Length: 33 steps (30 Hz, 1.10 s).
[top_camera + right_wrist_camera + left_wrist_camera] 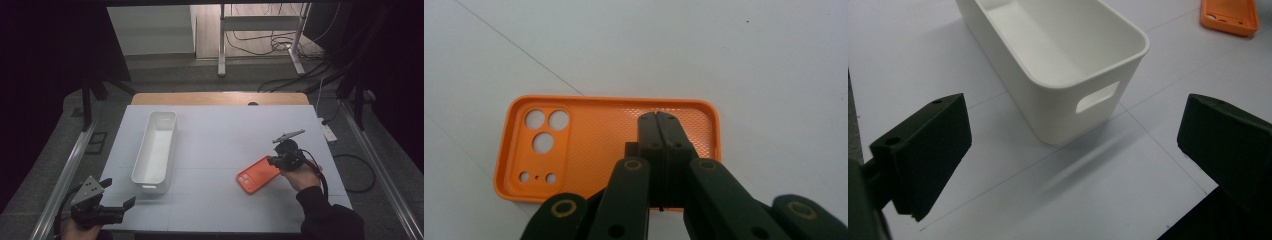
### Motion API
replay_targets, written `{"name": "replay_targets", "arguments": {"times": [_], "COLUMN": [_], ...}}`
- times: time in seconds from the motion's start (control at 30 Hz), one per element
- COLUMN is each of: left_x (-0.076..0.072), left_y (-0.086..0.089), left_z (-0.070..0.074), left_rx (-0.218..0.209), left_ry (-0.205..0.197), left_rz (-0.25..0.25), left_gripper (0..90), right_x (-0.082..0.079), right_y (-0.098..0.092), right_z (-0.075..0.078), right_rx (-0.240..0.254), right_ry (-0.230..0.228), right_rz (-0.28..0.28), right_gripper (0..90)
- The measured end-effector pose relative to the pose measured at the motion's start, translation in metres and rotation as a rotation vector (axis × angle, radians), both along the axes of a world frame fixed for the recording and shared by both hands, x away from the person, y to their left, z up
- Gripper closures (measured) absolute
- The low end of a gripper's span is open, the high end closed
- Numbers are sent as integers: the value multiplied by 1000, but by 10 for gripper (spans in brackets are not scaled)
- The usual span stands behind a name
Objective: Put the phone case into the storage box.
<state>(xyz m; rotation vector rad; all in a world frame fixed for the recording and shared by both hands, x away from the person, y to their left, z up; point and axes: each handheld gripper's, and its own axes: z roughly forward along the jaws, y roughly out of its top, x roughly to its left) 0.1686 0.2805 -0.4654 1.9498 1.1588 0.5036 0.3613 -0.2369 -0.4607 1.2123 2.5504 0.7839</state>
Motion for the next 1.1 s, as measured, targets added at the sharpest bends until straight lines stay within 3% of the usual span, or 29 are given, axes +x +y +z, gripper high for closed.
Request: {"name": "replay_targets", "arguments": {"times": [0.13,0.73,1.0,1.1], "left_x": [0,0,0,0], "left_y": [0,-1,-2,-2], "left_z": [0,0,0,0], "left_rx": [2,9,15,15], "left_ry": [-1,-1,-3,-3], "left_rz": [-1,-8,-9,-11], "left_gripper": [18,19,18,19], "right_x": [1,5,5,5], "right_y": [-1,1,-1,-8], "right_z": [-5,-30,-33,-33], "right_rx": [15,-54,-87,-78], "right_ry": [10,60,72,85], "right_rz": [-5,-11,-10,-35], "right_gripper": [893,893,893,893]}}
